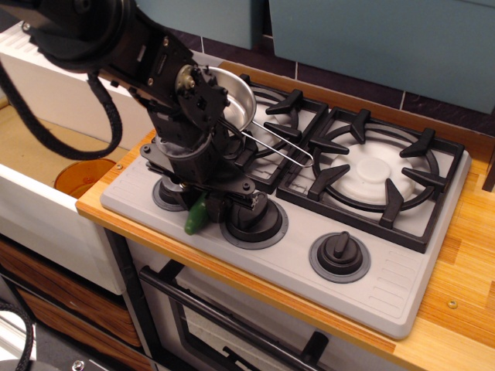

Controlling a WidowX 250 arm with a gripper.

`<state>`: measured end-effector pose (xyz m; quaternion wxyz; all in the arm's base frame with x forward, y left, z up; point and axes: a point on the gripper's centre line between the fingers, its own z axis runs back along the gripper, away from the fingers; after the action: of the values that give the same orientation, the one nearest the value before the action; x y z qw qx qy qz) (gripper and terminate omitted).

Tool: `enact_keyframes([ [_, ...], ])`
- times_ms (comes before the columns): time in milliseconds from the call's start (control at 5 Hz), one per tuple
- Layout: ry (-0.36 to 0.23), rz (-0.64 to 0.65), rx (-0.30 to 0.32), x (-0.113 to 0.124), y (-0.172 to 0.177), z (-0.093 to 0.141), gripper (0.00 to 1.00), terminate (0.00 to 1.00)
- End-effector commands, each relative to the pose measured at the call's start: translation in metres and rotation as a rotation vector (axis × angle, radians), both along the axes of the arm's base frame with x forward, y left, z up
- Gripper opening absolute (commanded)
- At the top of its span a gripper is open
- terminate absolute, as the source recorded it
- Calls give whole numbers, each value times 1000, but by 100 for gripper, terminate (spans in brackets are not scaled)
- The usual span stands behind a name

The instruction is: Put pot or pan on stove and put pickle in pot or pan

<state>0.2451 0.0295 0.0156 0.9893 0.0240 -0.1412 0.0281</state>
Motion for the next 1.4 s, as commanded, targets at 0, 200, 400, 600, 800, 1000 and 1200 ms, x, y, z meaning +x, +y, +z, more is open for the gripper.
enact_keyframes([
  [0, 60, -1, -43, 4, -1, 9, 0, 0],
  [200, 73, 2, -2, 3, 0, 27, 0, 0],
  [400, 99, 7, 36, 3, 4, 50, 0, 0],
  [600, 122, 8, 59, 6, 8, 69, 0, 0],
  [800, 135, -13, 59, 17, 15, 83, 0, 0],
  [1000, 126, -37, 48, 37, 23, 88, 0, 0],
  [1200, 117, -60, 34, 57, 31, 90, 0, 0],
])
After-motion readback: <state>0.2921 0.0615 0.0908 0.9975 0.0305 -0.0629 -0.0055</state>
